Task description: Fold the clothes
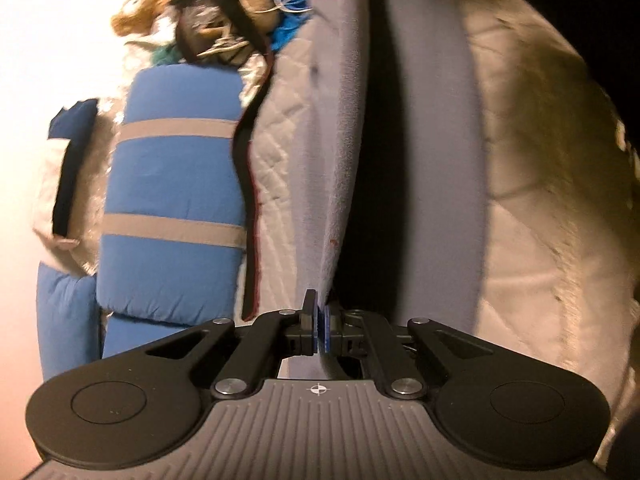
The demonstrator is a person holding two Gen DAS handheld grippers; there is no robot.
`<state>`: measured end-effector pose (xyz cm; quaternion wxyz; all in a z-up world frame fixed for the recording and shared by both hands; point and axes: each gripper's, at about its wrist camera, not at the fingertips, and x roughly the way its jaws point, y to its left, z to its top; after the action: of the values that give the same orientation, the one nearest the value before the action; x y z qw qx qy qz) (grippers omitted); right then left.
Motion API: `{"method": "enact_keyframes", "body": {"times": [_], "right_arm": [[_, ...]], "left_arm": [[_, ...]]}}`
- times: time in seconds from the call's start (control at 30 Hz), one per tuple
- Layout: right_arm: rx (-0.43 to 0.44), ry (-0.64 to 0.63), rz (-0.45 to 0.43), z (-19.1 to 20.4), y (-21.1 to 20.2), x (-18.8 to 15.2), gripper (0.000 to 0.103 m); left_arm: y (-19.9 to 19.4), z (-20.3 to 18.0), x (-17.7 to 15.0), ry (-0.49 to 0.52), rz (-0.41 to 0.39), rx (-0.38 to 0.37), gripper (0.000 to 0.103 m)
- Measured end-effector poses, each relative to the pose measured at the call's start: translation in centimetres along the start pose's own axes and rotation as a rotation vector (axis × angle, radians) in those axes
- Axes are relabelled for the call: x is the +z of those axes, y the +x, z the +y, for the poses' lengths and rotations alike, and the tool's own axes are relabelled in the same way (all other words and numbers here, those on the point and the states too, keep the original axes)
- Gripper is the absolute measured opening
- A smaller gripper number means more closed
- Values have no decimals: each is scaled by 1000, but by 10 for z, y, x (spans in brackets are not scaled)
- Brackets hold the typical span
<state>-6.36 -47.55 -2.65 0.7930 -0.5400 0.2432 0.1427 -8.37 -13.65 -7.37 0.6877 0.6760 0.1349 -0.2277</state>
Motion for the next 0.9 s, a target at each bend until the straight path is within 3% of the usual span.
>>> {"method": "enact_keyframes", "body": {"times": [0.17,0.5,0.73,0.8,0.83,0.9], "right_arm": [[24,-35,18,27,-5,-9,10],[14,-180,54,59,-8,-15,10],[15,-234,69,75,-8,-22,10],[3,-236,63,77,-9,-22,18],[3,-234,59,77,-11,-22,33],[3,-229,53,77,-14,-21,44]], "left_arm": [[0,-16,0,16,4,-55,3],[-1,-25,1,62,11,-49,3],[3,-32,-3,27,7,-81,3],[3,-36,-4,35,0,-93,3],[3,-38,-5,46,-5,-92,4],[3,-43,-7,74,-11,-76,6]]}}
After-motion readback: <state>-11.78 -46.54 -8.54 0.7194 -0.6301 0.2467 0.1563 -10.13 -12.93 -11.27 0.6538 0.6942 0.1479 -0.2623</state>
